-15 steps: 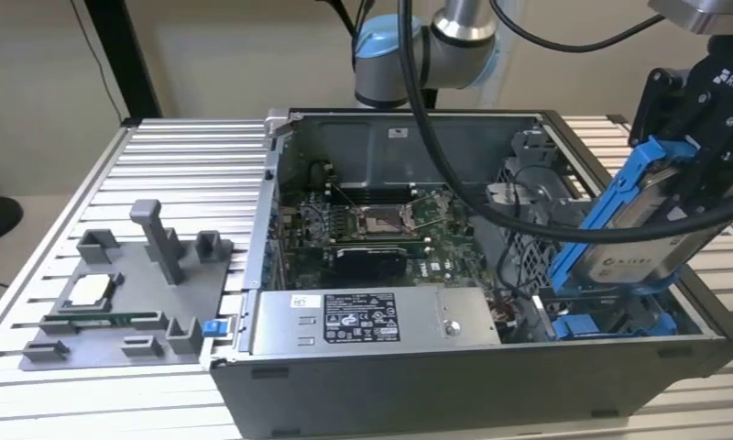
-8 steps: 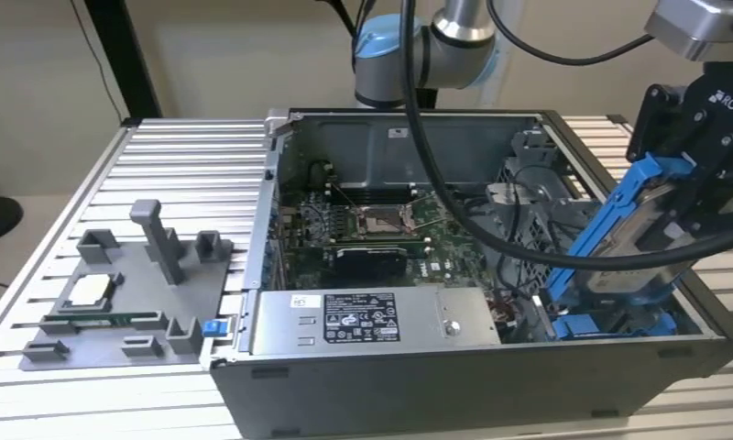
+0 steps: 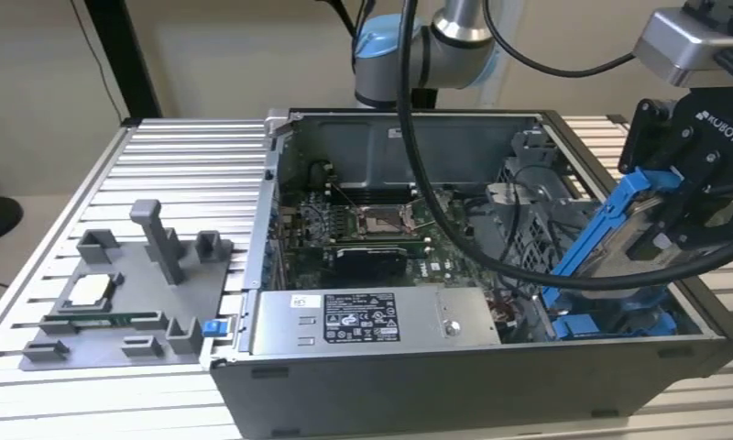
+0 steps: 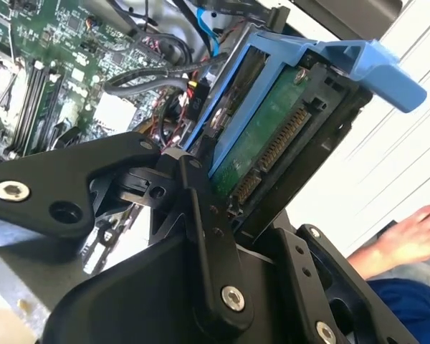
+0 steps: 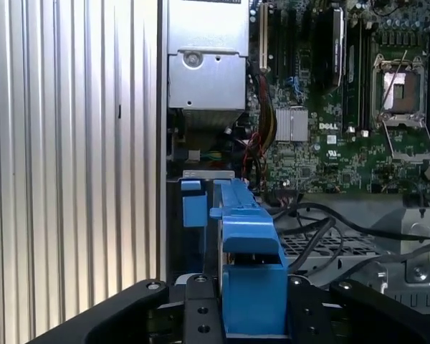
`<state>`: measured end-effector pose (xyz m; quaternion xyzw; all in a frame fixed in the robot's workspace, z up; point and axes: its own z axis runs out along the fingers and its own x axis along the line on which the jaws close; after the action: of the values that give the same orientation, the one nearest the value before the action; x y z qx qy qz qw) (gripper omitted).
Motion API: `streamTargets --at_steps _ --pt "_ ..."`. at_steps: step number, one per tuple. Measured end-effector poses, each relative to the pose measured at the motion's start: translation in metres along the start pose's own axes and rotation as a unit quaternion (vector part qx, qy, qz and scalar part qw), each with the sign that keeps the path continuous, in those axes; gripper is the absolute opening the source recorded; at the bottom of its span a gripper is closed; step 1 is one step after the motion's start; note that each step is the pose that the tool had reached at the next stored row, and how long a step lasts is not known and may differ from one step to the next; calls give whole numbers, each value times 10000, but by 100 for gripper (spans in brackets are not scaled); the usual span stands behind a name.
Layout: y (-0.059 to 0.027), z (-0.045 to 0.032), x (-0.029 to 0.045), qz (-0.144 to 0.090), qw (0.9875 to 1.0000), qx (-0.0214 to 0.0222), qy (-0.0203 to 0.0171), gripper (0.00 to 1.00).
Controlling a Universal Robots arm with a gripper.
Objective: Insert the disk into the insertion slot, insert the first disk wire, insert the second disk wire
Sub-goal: 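Insert the disk into the insertion slot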
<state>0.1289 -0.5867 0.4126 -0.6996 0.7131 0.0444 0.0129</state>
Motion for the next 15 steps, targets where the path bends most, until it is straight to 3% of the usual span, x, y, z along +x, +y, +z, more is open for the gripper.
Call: streamTargets --at_steps 9,14,15 --pt "-32 107 9 -3 10000 -4 -94 0" --pt "-82 131 9 -2 10000 -5 -87 0" --pt "-110 156 8 -9 9999 1 -124 0"
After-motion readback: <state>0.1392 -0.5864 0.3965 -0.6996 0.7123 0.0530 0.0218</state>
